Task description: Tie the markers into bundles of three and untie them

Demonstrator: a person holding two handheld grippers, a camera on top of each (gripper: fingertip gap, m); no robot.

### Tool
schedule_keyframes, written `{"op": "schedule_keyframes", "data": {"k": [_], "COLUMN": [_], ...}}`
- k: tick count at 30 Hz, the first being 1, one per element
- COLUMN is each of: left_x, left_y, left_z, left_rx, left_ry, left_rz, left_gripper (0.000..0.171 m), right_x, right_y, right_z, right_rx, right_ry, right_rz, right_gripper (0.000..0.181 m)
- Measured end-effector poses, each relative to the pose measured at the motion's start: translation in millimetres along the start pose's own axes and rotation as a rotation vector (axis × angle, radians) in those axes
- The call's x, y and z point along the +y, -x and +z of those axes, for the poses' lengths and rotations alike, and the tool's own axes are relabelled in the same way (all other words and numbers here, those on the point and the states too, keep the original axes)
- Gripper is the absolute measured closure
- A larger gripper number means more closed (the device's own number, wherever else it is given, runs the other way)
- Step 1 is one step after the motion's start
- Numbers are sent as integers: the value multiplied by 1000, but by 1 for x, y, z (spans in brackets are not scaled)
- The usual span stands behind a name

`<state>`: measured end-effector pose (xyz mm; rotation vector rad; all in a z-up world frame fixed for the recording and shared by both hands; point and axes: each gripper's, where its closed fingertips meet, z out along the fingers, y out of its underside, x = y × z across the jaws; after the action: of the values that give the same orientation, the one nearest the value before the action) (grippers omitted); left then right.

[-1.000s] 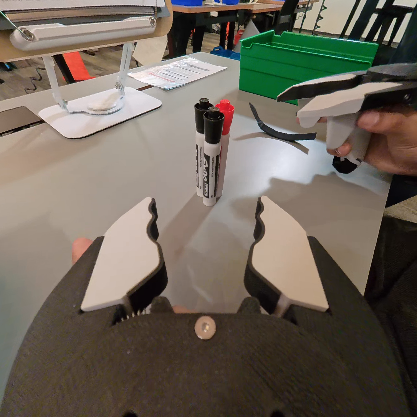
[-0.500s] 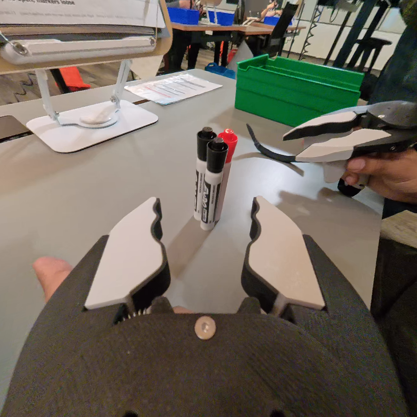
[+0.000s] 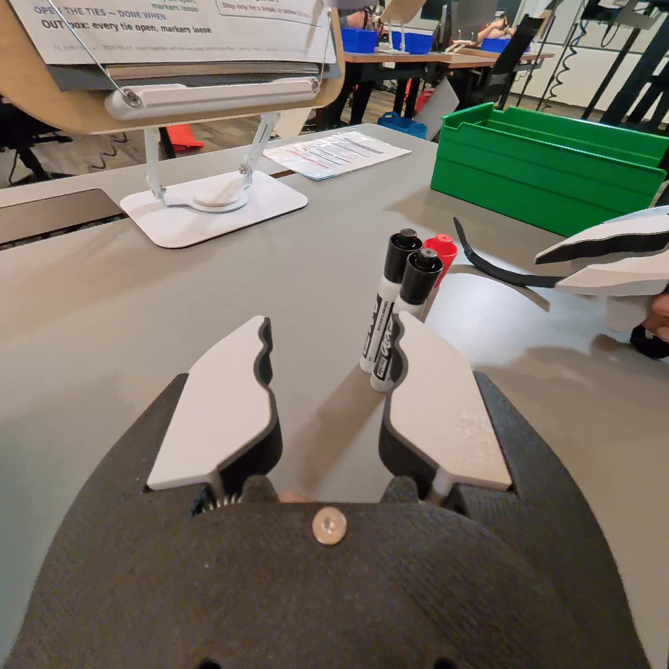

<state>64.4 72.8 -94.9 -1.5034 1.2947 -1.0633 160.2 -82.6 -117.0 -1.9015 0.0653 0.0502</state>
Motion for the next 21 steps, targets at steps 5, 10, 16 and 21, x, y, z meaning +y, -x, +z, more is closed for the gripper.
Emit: {"op": "schedule_keyframes", "data": {"k": [5,10,16,21], "left_x": [3,6,9,10], "left_y": [0,1,2,3], "left_z": [-2,-2,-8,-10], "left_rx": [24,15,3,1], "left_ry": [10,16,16,18], "left_rz": [-22,-7,18,6], "left_gripper": [124,130,144,146], "right_x": [0,4,13,21], "right_y": [3,11,7,-10], "right_z": [0,3,12,17], "right_rx": [-17,-12,31,161], "right_ry": [-1,32,113,184], "right_rz": [-32,-125,-144,-138], "right_gripper": [172,181,179,181]}}
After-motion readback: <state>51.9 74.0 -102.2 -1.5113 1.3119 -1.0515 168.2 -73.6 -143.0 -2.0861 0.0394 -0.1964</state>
